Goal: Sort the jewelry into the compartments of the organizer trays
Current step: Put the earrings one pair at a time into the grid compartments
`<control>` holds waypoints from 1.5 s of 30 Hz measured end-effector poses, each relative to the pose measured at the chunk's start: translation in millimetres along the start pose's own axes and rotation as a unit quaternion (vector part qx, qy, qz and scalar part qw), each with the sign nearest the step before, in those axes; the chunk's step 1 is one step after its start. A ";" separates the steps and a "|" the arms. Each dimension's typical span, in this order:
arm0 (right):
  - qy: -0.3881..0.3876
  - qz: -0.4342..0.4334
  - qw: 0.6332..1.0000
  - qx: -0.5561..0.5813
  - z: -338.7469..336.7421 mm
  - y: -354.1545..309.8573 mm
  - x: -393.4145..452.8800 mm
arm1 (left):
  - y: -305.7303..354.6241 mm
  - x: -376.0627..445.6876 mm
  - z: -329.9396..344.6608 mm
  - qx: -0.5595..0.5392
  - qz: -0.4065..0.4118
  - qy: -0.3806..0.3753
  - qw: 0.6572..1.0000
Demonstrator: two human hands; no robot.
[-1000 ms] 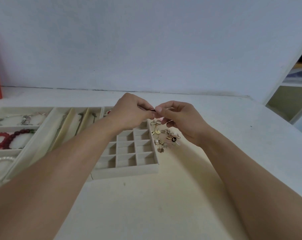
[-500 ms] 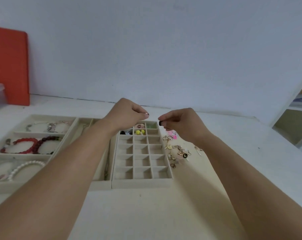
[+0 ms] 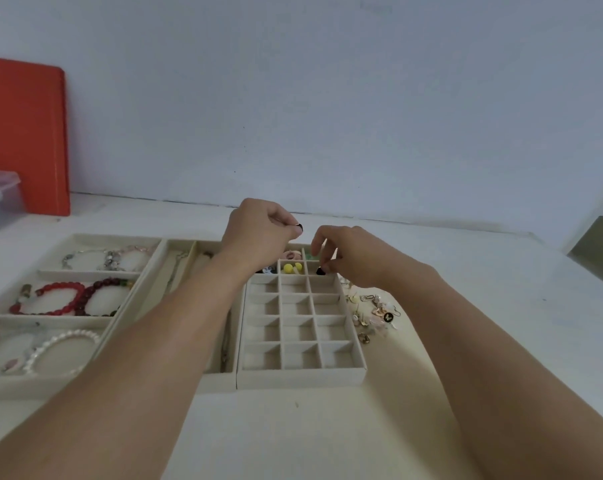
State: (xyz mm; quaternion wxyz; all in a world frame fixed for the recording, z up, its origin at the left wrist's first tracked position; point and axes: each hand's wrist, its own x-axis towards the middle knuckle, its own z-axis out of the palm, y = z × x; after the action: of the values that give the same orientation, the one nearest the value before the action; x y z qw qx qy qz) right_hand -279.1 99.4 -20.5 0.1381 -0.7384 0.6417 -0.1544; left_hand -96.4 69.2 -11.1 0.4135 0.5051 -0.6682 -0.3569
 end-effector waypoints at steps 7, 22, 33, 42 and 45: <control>0.017 -0.011 0.999 -0.030 9.4 -3.0 2.1 | -3.7 -1.0 3.4 0.026 -0.004 -0.044 0.999; 0.120 -0.031 0.992 0.040 -13.7 -8.9 -0.1 | -0.9 -3.8 6.6 -0.011 -0.013 -0.088 0.996; 0.044 0.011 0.995 -0.088 -17.1 1.0 -3.6 | -20.7 6.4 22.3 0.254 0.049 -0.155 0.953; 0.016 0.044 0.990 -0.136 -0.9 3.1 2.4 | -25.1 5.7 29.8 0.278 0.056 -0.224 0.932; 0.019 0.049 0.989 -0.135 0.8 3.9 2.5 | -26.6 6.1 32.3 0.290 0.057 -0.220 0.930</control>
State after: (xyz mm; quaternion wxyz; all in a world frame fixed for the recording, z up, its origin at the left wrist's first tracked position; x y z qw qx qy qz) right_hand -282.0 96.4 -22.7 0.0324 -0.7151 0.6944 -0.0733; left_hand -116.7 59.0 -46.7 0.1113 0.4733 -0.8443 -0.2252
